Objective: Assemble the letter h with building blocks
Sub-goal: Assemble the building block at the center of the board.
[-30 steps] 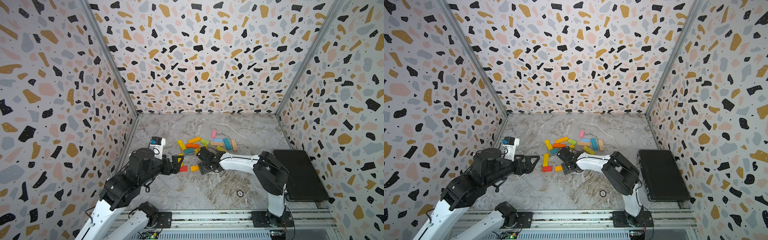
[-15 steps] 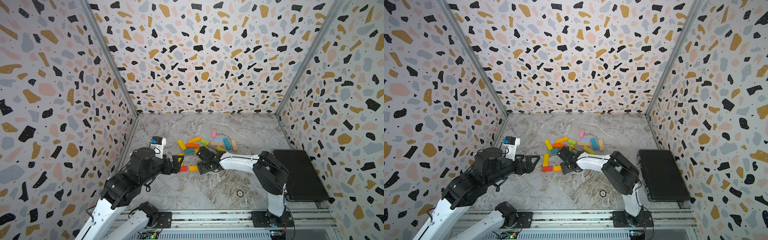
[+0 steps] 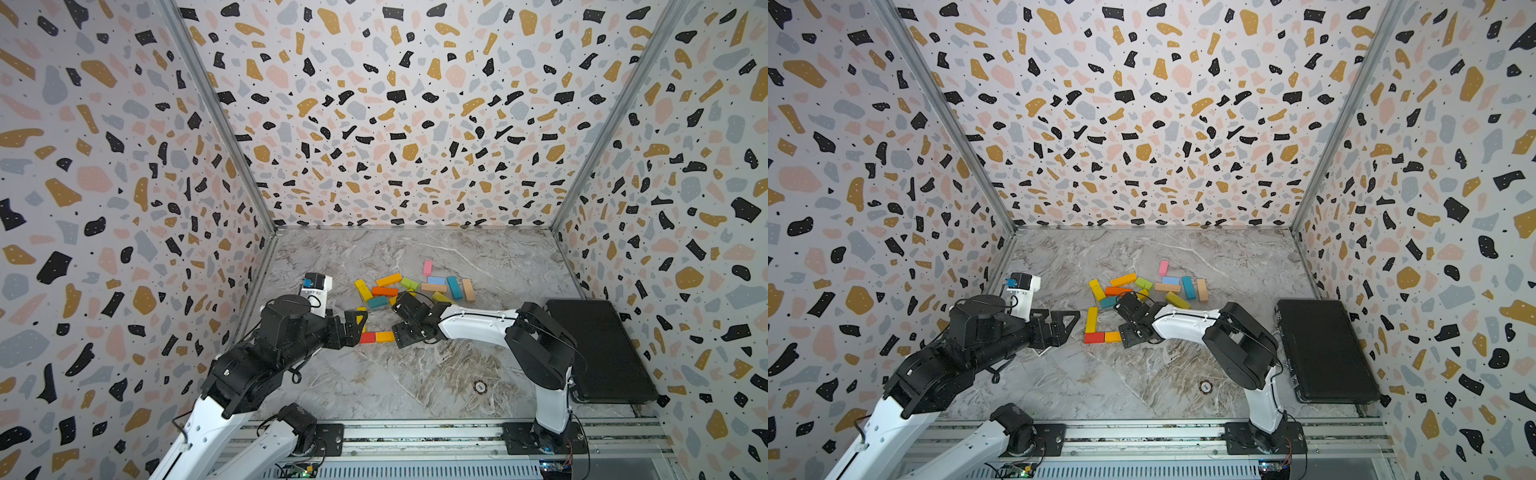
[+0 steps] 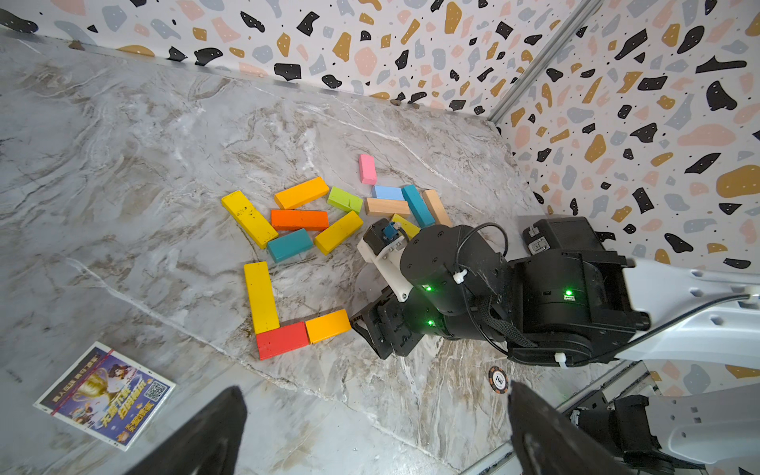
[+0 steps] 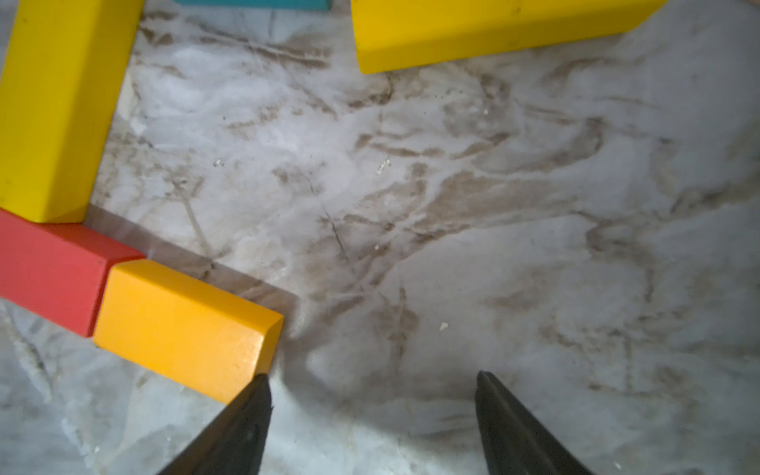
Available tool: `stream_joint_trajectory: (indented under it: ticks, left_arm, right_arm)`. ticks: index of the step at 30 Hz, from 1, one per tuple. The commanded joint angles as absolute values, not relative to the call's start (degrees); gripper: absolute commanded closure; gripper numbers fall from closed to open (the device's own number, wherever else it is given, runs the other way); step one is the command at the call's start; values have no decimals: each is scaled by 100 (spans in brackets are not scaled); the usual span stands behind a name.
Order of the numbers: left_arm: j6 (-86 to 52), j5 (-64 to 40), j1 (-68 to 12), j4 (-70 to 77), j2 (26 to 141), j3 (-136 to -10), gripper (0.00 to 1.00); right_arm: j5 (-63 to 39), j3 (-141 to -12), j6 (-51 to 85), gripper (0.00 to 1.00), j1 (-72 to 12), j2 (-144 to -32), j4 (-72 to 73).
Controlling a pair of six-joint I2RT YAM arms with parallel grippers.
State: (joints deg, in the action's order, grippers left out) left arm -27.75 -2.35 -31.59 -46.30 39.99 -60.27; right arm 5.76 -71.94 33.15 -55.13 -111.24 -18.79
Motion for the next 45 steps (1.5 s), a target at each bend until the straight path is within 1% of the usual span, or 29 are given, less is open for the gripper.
stream_joint_trajectory:
  ticks: [1,9,14,19,22,25,30,33,35,38,40,41,45]
  left_arm:
    - [-2673,-144,-3138,-4525,4010,-6092,1]
    - [-2671,-123,-3138,-4525,4026,-6080,1]
    - [-2685,-115,-3138,-4517,4033,-6073,1]
    - [-2752,116,-3138,-4485,4128,-5999,1]
    - [-2805,262,-3138,-4412,4298,-5923,1]
    - [-2976,257,-3129,-4127,4591,-5766,1]
    - [-3370,-129,-3047,-2961,5130,-5278,1]
    - [-3408,-233,-2860,-2926,5934,-5586,1]
    - [-3491,-77,-2730,-2807,6483,-5694,0]
    - [-3993,-407,-2201,-2174,7161,-5584,16]
    - [-4173,-375,-1977,-1713,7512,-5533,24]
    - [-4194,-242,-1910,-1594,7730,-5605,27]
    - [-3969,184,-1746,-1693,8752,-6225,32]
  right_arm:
    - [502,-7163,3375,21,-5548,-11162,-1921]
    - [599,-7115,3423,21,-5563,-11163,-1900]
    - [1039,-7076,3524,18,-5555,-10960,-1959]
    - [1638,-6744,3503,17,-5469,-10041,-1807]
    - [1721,-6369,3441,17,-5382,-9341,-1647]
    - [1622,-6068,3415,17,-5287,-8729,-1651]
    - [1352,-5544,3454,19,-5238,-8038,-1628]
    - [1309,-5233,3437,19,-5224,-7770,-1639]
    - [1246,-5089,3428,19,-5205,-7648,-1691]
    - [1052,-4879,3445,20,-5190,-7493,-1632]
    - [927,-4746,3454,20,-5186,-7407,-1547]
    - [905,-4704,3458,20,-5177,-7367,-1545]
    - [827,-4540,3443,20,-5168,-7243,-1488]
